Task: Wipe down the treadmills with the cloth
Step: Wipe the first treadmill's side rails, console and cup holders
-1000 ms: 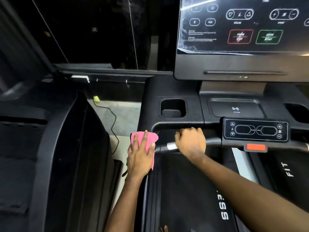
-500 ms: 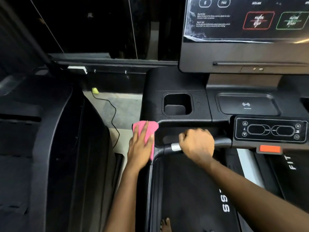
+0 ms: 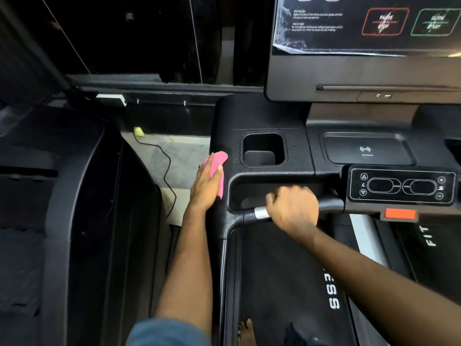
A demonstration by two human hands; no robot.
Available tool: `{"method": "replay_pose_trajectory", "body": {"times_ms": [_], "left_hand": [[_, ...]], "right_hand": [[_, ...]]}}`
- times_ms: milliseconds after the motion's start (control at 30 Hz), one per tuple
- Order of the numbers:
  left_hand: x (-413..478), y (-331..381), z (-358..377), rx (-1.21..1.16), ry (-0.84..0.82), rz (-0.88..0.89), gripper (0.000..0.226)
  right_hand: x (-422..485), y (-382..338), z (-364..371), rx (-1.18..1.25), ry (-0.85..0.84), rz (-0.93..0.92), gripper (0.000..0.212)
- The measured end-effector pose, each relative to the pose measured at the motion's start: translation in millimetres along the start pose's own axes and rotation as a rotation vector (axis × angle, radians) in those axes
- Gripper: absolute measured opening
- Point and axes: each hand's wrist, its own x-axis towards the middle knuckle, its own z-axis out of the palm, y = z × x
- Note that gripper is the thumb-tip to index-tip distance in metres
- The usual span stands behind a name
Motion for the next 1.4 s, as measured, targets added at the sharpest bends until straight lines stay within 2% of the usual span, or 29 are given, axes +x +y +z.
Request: {"method": "replay_pose_trajectory", "body": {"times_ms": [167,267,300,333,400,433,467,533,633,700,800,967,1133,1300,1400], "left_hand": [[-92.2,-52.5,-6.9,-0.278,0.013,-0.151,0.048],[-89.6,-52.3,-6.9,-0.397,-0.08,-0.191,0.04],[-80.6,-46.2,-6.1,-0.461,-0.079,-0.286,0.038],[-69.4,-42.2,-5.8,-0.497,-0.075,-0.405,0.045],[-50.9,-37.4,-7.4,-0.545,-0.099,-0.645,0.082],[-44.2,-36.7,-7.5,-0.548,-0.13,-0.68,0.097],[-41.0,-38.2,-7.3,-0.571,-0.133,-0.68,0.099],[-49.6,-44.5,-7.3,-0.623,-0.146,-0.579,0.081],[-89.8,-64.9,-4.6,-0.686,-0.083,-0.371,0.041],[-123.7,-84.5,-5.1,-0.73,-0.103,-0.31,0.044],[-145.4,-113.3,-4.4,-0.756,-0.138,-0.325,0.046],[-84.1,-84.5,-4.3,-0.816,-0.148,-0.277,0.036],[-28.0,-76.3,-5.9,-0.68,-0.181,-0.163,0.064],[-95.3,-83.4,-5.6,-0.563,-0.118,0.022,0.041],[-96.5,-84.4,-3.4,-0.463,-0.07,0.089,0.043]], "right_hand": [[-1.4,-0.3,-1.2,-0.012,-0.014,0.007,0.046],[-1.2,-1.3,-0.9,-0.007,-0.025,0.005,0.046],[-1.0,-1.5,-0.2,-0.009,-0.026,0.007,0.046],[-0.6,-1.1,0.0,-0.013,-0.029,0.008,0.046],[-1.4,-0.8,0.2,-0.009,-0.021,0.011,0.044],[-2.0,-0.6,0.2,-0.009,-0.011,0.018,0.044],[-1.4,-0.8,0.1,-0.015,-0.006,0.025,0.043],[1.0,-2.0,-1.0,-0.033,-0.023,0.03,0.044],[0.2,-3.6,-0.8,-0.042,-0.025,0.029,0.045],[-0.9,-3.9,-2.3,-0.048,-0.01,0.031,0.046],[-3.2,-4.7,-3.6,-0.052,0.005,0.037,0.046],[-1.8,-9.5,-2.7,-0.068,0.005,0.05,0.047],[-2.2,-9.8,-1.7,-0.084,0.011,0.052,0.047],[-0.5,-10.0,-0.5,-0.094,0.005,0.04,0.046],[1.2,-8.7,0.3,-0.095,-0.004,0.045,0.046]]}}
